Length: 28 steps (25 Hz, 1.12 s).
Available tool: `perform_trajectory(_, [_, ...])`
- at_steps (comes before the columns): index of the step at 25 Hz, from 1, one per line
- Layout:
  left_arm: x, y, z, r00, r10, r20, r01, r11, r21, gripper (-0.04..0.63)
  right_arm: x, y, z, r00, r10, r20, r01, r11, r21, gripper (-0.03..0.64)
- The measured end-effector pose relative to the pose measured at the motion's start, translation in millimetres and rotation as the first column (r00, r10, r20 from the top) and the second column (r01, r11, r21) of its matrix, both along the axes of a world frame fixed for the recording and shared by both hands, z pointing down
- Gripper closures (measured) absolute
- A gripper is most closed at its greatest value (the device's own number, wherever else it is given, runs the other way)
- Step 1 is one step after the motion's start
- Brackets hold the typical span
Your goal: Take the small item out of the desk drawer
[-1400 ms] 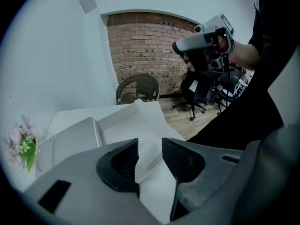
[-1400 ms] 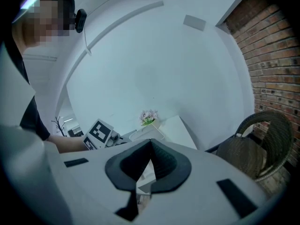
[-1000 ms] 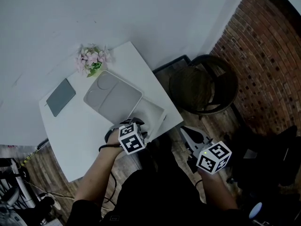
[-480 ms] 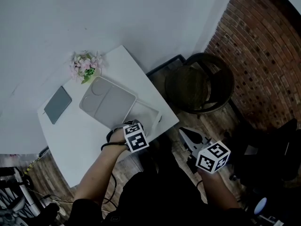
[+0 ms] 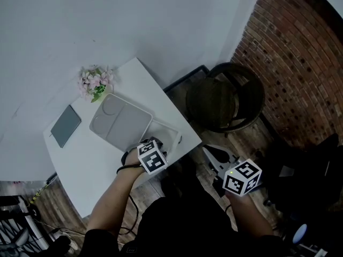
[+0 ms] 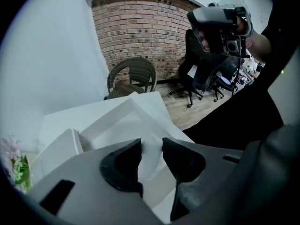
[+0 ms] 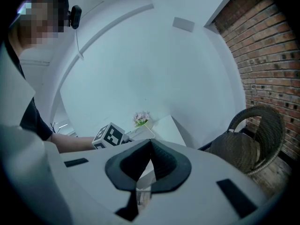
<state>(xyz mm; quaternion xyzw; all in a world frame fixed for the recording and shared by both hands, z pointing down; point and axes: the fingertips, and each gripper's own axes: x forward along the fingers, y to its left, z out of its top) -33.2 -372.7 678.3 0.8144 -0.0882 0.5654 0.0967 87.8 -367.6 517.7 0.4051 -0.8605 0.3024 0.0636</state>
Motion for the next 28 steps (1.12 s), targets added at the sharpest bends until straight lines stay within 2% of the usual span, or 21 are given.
perform_trajectory(5, [7, -20, -3, 1.000, -0.003, -0.012, 0.004, 0.998, 0.066, 0.448, 6, -5, 0, 1.000, 0.000, -0.005, 0.000, 1.000, 0.001, 0.612])
perform_trajectory(14, [3, -17, 4, 1.000, 0.015, 0.026, -0.016, 0.999, 0.044, 0.446, 13, -13, 3, 1.000, 0.002, 0.005, -0.002, 1.000, -0.012, 0.612])
perform_trajectory(21, [7, -30, 11, 0.993, 0.053, 0.107, -0.064, 0.992, 0.108, 0.437, 20, -14, 5, 1.000, 0.007, 0.010, -0.007, 1.000, -0.015, 0.612])
perform_trajectory(28, [9, -37, 20, 0.973, 0.096, 0.210, -0.129, 0.980, 0.149, 0.436, 36, -13, 10, 0.999, 0.042, 0.023, -0.041, 0.999, -0.027, 0.612])
